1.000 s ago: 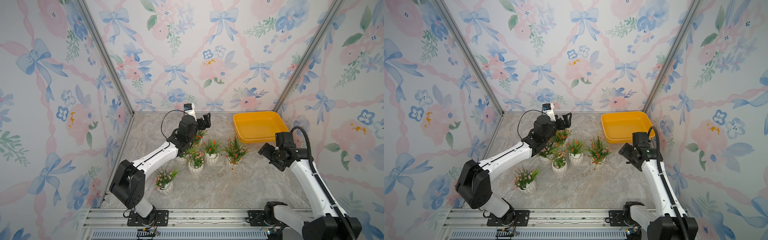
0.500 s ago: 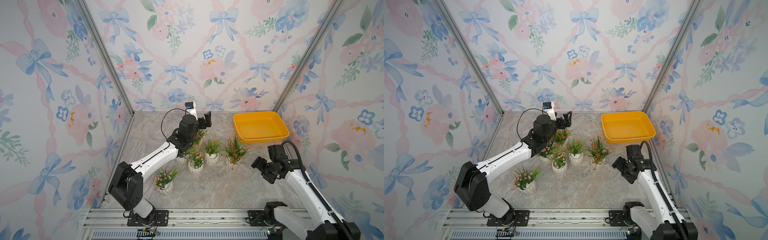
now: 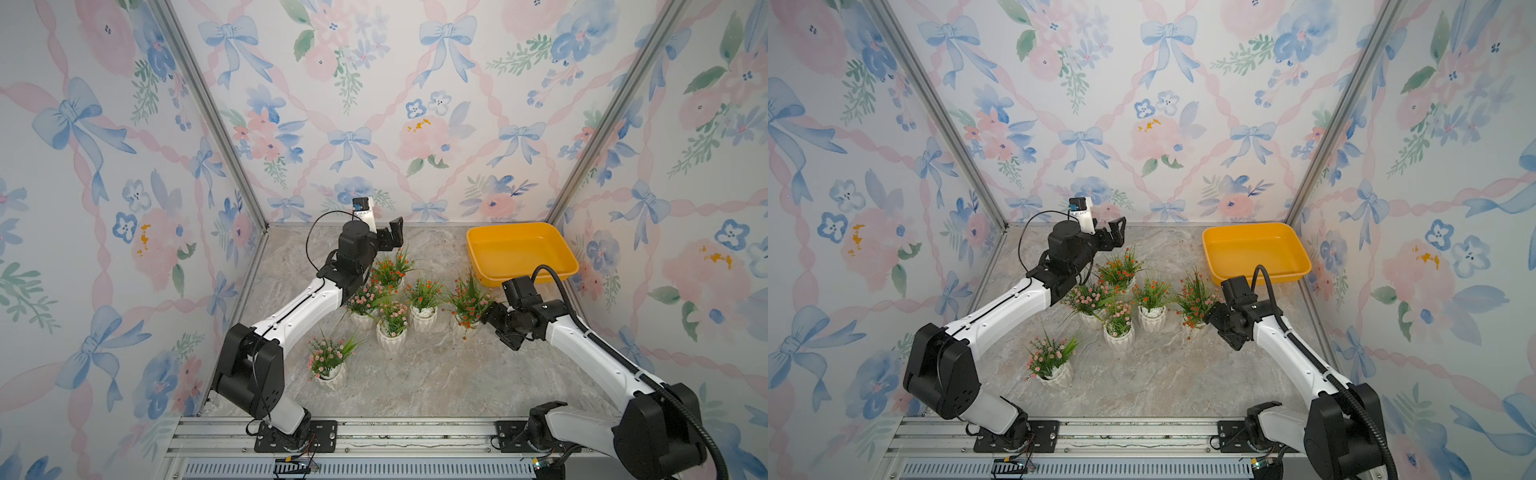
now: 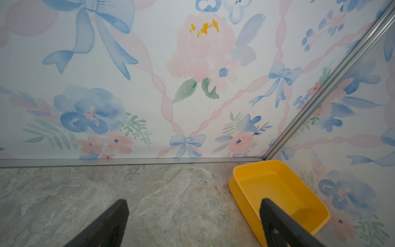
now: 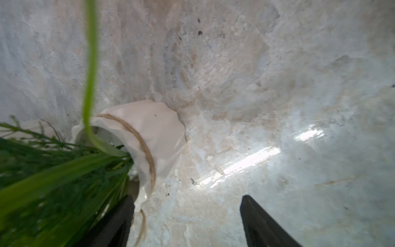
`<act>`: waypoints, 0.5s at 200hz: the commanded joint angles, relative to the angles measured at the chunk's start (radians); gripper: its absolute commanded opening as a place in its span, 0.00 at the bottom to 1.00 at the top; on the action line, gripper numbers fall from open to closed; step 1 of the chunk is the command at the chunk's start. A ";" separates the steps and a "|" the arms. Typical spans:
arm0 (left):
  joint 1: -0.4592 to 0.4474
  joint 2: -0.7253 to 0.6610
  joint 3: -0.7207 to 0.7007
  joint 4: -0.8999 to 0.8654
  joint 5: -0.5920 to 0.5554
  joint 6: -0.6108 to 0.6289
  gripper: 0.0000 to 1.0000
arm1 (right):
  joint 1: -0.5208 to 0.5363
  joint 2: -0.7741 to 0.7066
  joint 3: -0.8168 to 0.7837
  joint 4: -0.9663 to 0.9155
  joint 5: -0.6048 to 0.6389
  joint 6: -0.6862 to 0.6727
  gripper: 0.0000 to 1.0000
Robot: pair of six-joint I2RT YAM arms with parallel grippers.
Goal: Put the potted gypsophila into the storage box
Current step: Pick up the baby's breath potted plant from the center of the board.
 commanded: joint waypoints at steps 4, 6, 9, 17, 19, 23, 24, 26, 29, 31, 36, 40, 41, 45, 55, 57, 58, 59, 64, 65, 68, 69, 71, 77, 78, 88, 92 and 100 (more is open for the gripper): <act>0.013 -0.029 -0.017 -0.002 0.041 0.007 0.98 | 0.018 0.062 0.029 0.024 0.017 0.035 0.81; 0.015 -0.030 -0.017 -0.002 0.043 0.007 0.98 | 0.020 0.065 0.032 0.022 0.018 0.035 0.80; 0.015 -0.026 -0.015 -0.001 0.043 0.007 0.98 | 0.022 0.069 0.034 0.021 0.019 0.037 0.80; 0.018 -0.021 -0.014 -0.001 0.045 0.007 0.98 | 0.028 0.079 0.040 0.014 0.025 0.037 0.80; 0.018 -0.020 -0.013 -0.002 0.045 0.007 0.98 | 0.029 0.081 0.042 0.012 0.027 0.036 0.80; 0.019 -0.016 -0.010 -0.002 0.047 0.007 0.98 | 0.032 0.085 0.044 0.009 0.030 0.036 0.80; 0.019 -0.015 -0.011 -0.002 0.048 0.007 0.98 | 0.033 0.086 0.045 0.007 0.030 0.036 0.80; 0.020 -0.014 -0.009 -0.002 0.048 0.007 0.98 | 0.034 0.089 0.047 0.005 0.032 0.037 0.80; 0.020 -0.011 -0.008 -0.002 0.049 0.007 0.98 | 0.036 0.092 0.048 0.002 0.033 0.036 0.79; 0.020 -0.010 -0.007 -0.002 0.050 0.007 0.98 | 0.038 0.094 0.048 -0.001 0.035 0.036 0.79; 0.022 -0.007 -0.005 -0.002 0.050 0.007 0.98 | 0.040 0.100 0.049 -0.005 0.035 0.038 0.79; 0.022 -0.003 -0.003 -0.003 0.052 0.007 0.98 | 0.043 0.103 0.052 -0.007 0.035 0.038 0.77; 0.022 -0.002 -0.002 -0.003 0.052 0.007 0.98 | 0.044 0.104 0.052 -0.006 0.037 0.038 0.77; 0.024 0.000 0.000 -0.003 0.052 0.007 0.98 | 0.045 0.108 0.052 -0.007 0.036 0.039 0.76; 0.025 0.006 0.004 -0.003 0.056 0.007 0.98 | 0.052 0.116 0.053 -0.005 0.040 0.045 0.75; 0.026 0.007 0.005 -0.002 0.056 0.007 0.98 | 0.053 0.117 0.054 -0.005 0.040 0.045 0.75; 0.026 0.008 0.005 -0.002 0.057 0.006 0.98 | 0.053 0.118 0.054 -0.005 0.041 0.046 0.75; 0.026 0.007 0.005 -0.002 0.058 0.006 0.98 | 0.054 0.119 0.054 -0.005 0.042 0.046 0.75; 0.027 0.010 0.005 -0.001 0.060 0.007 0.98 | 0.058 0.125 0.058 -0.004 0.045 0.049 0.74; 0.027 0.009 0.005 -0.002 0.061 0.007 0.98 | 0.058 0.126 0.058 -0.004 0.046 0.049 0.74; 0.028 0.011 0.005 -0.002 0.062 0.007 0.98 | 0.060 0.130 0.058 -0.004 0.047 0.050 0.73; 0.028 0.011 0.005 -0.002 0.061 0.007 0.98 | 0.061 0.131 0.060 -0.004 0.048 0.051 0.73; 0.028 0.010 0.005 -0.002 0.061 0.007 0.98 | 0.061 0.133 0.062 -0.004 0.049 0.052 0.73; 0.028 0.011 0.005 -0.002 0.061 0.007 0.98 | 0.064 0.143 0.069 -0.004 0.055 0.053 0.71; 0.028 0.011 0.005 -0.002 0.062 0.007 0.98 | 0.064 0.144 0.070 -0.004 0.055 0.053 0.71; 0.028 0.007 0.002 -0.001 0.061 0.007 0.98 | 0.068 0.163 0.081 -0.006 0.056 0.053 0.67; 0.030 0.006 0.000 -0.002 0.061 0.007 0.98 | 0.068 0.171 0.087 -0.007 0.055 0.052 0.65; 0.030 0.004 -0.004 -0.003 0.058 0.008 0.98 | 0.068 0.190 0.100 -0.012 0.049 0.047 0.61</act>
